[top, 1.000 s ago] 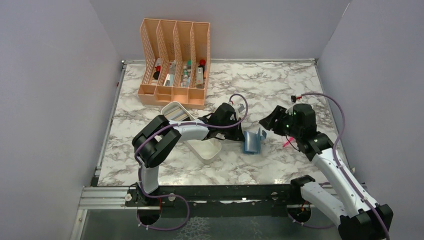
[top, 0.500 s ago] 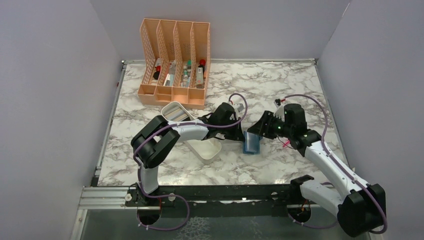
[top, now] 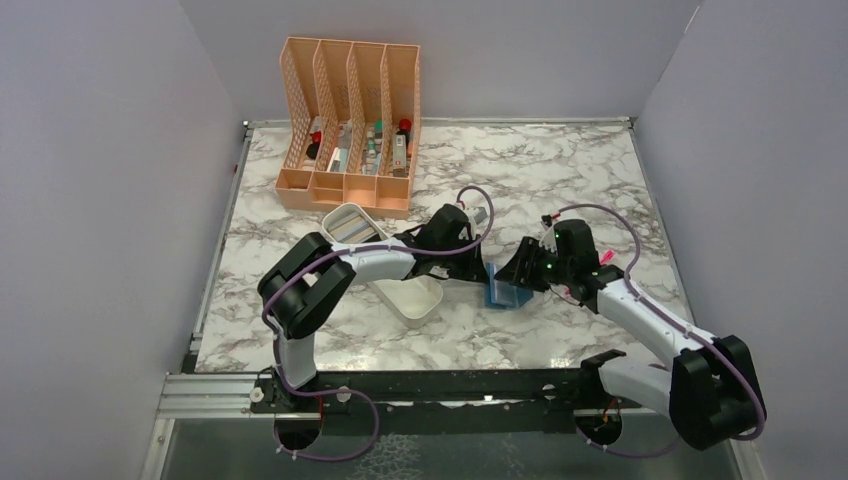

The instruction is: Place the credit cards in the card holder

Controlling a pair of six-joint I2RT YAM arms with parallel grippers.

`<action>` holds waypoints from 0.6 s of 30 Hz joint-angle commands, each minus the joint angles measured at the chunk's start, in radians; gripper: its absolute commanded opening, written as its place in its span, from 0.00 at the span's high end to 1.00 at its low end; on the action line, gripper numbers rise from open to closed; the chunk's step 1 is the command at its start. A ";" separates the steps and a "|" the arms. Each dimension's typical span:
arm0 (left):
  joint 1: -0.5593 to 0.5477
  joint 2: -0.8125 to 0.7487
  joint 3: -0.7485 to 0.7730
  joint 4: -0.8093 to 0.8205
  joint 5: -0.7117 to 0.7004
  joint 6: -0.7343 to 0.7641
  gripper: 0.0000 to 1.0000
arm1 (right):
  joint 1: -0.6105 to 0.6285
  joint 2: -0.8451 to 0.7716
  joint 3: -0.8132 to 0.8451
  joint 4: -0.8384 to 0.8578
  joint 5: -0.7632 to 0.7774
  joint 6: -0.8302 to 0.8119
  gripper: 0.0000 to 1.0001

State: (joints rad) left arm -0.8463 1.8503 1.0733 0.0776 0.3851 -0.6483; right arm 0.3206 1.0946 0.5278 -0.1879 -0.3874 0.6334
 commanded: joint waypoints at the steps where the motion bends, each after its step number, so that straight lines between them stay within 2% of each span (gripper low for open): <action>1: -0.005 -0.044 0.003 -0.021 -0.010 0.041 1.00 | 0.005 0.044 -0.031 0.069 0.049 -0.061 0.52; 8: -0.006 -0.056 -0.001 -0.028 -0.025 0.057 1.00 | 0.005 0.083 -0.090 0.165 -0.009 -0.050 0.47; 14: -0.006 -0.053 -0.001 -0.028 -0.015 0.062 1.00 | 0.005 0.113 -0.093 0.164 -0.002 -0.057 0.49; 18: -0.005 -0.054 -0.001 -0.028 -0.013 0.066 1.00 | 0.005 0.112 -0.115 0.191 -0.031 -0.053 0.45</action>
State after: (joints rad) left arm -0.8467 1.8309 1.0729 0.0544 0.3782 -0.6037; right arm 0.3206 1.2037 0.4374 -0.0509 -0.3836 0.5930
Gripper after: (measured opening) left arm 0.013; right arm 0.537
